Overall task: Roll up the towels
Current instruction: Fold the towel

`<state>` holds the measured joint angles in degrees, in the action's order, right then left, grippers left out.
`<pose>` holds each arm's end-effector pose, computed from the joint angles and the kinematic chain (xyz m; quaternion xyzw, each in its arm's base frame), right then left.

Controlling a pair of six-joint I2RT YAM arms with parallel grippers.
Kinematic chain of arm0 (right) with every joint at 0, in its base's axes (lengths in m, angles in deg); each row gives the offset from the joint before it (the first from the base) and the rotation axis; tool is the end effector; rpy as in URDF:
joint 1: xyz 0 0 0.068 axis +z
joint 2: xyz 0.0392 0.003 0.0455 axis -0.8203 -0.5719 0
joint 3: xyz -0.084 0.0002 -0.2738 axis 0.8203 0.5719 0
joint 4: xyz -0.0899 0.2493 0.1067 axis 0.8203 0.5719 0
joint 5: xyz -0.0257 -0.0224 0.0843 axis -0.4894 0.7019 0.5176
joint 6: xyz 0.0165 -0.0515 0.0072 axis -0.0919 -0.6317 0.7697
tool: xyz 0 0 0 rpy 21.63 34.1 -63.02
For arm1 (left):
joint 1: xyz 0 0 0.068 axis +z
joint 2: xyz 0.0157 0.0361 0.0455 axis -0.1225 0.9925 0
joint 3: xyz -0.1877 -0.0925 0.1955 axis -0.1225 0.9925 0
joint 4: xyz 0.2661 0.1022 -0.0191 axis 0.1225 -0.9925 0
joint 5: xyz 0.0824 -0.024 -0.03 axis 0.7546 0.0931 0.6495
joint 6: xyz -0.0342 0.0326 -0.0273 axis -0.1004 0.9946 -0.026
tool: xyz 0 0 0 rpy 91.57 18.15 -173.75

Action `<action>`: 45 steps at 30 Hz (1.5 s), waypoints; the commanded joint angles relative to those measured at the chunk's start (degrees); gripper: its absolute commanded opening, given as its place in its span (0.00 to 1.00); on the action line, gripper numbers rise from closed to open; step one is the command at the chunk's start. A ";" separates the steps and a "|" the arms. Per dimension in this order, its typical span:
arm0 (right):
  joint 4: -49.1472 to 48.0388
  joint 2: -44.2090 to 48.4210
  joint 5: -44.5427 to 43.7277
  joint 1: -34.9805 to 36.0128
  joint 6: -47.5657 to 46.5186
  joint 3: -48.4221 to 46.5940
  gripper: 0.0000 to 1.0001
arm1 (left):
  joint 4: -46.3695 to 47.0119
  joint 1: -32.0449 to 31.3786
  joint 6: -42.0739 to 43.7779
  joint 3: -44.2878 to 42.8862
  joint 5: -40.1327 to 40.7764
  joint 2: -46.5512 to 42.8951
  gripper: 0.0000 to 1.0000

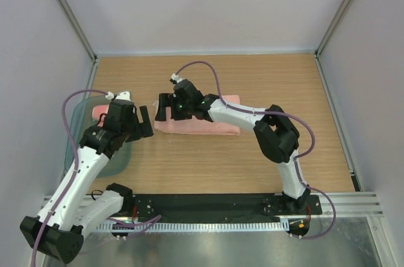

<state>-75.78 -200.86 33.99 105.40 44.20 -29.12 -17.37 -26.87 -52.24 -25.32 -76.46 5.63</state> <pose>0.3276 0.4025 0.2168 -0.1350 0.8835 0.3520 0.2780 0.1756 -0.0556 0.3221 -0.1177 0.9194 -0.0674 0.3691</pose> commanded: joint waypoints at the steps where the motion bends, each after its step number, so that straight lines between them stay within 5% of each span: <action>1: -1.65 10.52 0.07 -3.42 -0.63 3.96 0.97 | 1.37 -0.12 -1.07 -1.54 0.47 3.02 0.88; 6: -0.51 21.42 -0.71 -9.22 0.25 16.50 0.94 | 4.96 -0.12 -4.05 -3.56 -3.66 9.42 0.86; 16: -1.03 31.62 1.92 -22.85 0.25 40.44 0.61 | 9.28 -0.03 -4.15 -17.18 -3.23 33.74 0.89; 27: 4.49 37.77 0.96 -26.55 -3.87 47.57 0.56 | 10.34 0.94 -4.23 -28.26 1.26 52.85 0.88; 34: 5.65 39.54 0.16 -26.99 -5.46 50.11 0.56 | 16.57 1.03 -4.85 -26.78 -7.09 54.53 0.81; 39: 4.07 38.22 1.66 -27.08 -5.02 51.43 0.55 | 19.64 1.03 -4.32 -26.42 -9.99 55.67 0.63; 43: 3.89 37.52 1.48 -27.17 -5.46 51.61 0.54 | 20.70 0.94 -3.44 -26.86 -13.68 55.41 0.28; 45: 4.06 36.90 1.57 -27.25 -5.55 51.44 0.54 | 21.84 0.85 -2.66 -25.81 -13.86 52.88 0.20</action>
<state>-70.60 -163.26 35.24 78.49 39.89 22.48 0.38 -26.04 -56.35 -51.63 -87.20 60.95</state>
